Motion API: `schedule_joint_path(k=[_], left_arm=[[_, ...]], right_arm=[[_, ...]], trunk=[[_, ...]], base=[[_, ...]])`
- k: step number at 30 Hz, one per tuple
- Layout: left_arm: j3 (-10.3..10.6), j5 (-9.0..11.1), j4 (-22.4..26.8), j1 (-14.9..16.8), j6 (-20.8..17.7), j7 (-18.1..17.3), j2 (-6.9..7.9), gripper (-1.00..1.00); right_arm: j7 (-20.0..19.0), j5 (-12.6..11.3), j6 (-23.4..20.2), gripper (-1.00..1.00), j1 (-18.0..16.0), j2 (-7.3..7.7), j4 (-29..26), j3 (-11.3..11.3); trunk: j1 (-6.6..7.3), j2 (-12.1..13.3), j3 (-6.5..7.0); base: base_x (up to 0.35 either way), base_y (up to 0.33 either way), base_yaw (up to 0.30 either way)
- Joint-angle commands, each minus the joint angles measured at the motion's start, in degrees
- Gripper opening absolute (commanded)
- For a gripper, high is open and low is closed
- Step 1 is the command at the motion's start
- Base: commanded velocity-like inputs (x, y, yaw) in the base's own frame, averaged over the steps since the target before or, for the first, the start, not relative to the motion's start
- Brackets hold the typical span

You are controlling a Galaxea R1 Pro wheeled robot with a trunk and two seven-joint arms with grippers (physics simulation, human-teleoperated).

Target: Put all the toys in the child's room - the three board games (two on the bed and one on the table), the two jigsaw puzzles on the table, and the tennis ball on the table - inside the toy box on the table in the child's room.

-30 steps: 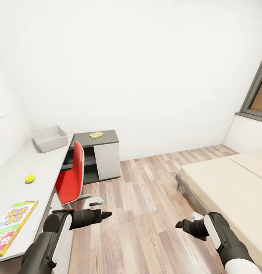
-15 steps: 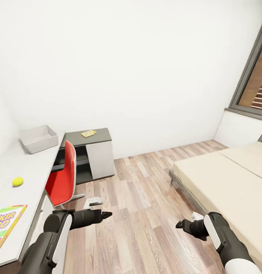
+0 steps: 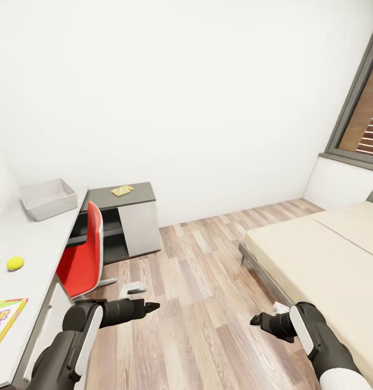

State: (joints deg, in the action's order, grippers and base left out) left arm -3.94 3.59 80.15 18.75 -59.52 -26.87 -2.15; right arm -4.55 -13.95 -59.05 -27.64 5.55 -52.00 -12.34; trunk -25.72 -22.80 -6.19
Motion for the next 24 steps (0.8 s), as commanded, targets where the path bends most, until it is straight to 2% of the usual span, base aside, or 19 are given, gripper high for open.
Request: schedule_joint_path(k=[1,11,24], left_arm=[[-0.16,0.36,0.03,0.06,-0.48,0.06,-0.04,1.0],[-0.11,0.29,0.0,0.06,-0.48,0.06,-0.1,1.0],[-0.1,0.28,0.0,0.06,-0.48,0.06,-0.24,1.0]], right_arm=[[-0.45,0.37,-0.23,1.0,-0.05,0.0,-0.03,-0.09],[-0.21,0.43,-0.11,1.0,-0.05,-0.01,-0.03,0.08],[-0.19,0.5,-0.1,1.0,-0.05,-0.04,-0.05,0.17]], trunk=[[-0.06,-0.12,-0.16],[-0.06,-0.12,-0.81],[-0.06,-0.12,-1.8]], base=[[0.242,-0.156,0.045],[0.257,-0.212,0.109],[0.266,-0.208,0.17]])
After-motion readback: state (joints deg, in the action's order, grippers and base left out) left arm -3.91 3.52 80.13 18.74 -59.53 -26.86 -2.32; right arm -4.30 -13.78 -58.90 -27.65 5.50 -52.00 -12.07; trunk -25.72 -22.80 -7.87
